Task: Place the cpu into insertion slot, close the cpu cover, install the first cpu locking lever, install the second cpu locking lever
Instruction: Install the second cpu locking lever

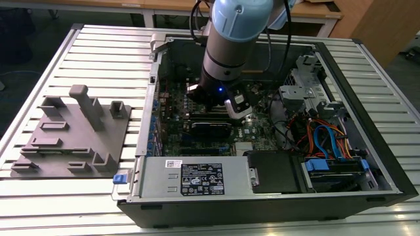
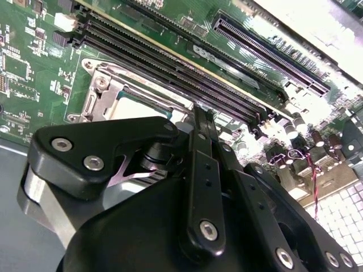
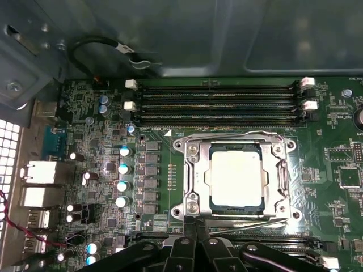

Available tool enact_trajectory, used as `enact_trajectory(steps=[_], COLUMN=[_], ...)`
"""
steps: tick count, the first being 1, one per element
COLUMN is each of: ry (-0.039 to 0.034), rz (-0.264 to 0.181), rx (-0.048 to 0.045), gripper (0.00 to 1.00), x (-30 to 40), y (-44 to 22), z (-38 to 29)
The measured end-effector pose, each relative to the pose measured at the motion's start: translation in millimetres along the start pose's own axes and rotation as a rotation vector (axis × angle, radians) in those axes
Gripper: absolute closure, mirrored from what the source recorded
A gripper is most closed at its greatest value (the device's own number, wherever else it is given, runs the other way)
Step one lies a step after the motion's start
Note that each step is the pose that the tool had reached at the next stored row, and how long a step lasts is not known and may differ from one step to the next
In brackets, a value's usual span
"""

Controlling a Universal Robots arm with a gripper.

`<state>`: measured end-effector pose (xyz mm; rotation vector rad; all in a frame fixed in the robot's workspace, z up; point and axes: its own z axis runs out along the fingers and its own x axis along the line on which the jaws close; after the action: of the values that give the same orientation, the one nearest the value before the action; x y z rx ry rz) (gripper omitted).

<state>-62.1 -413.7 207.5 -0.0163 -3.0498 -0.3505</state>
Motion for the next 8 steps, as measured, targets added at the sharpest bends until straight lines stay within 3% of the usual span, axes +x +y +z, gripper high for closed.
enact_trajectory(steps=[8], ry=[-0.0002], rz=[0.003], rx=[-0.0033], gripper=[0.9], x=[0.0], y=[-5.4], z=[-0.9])
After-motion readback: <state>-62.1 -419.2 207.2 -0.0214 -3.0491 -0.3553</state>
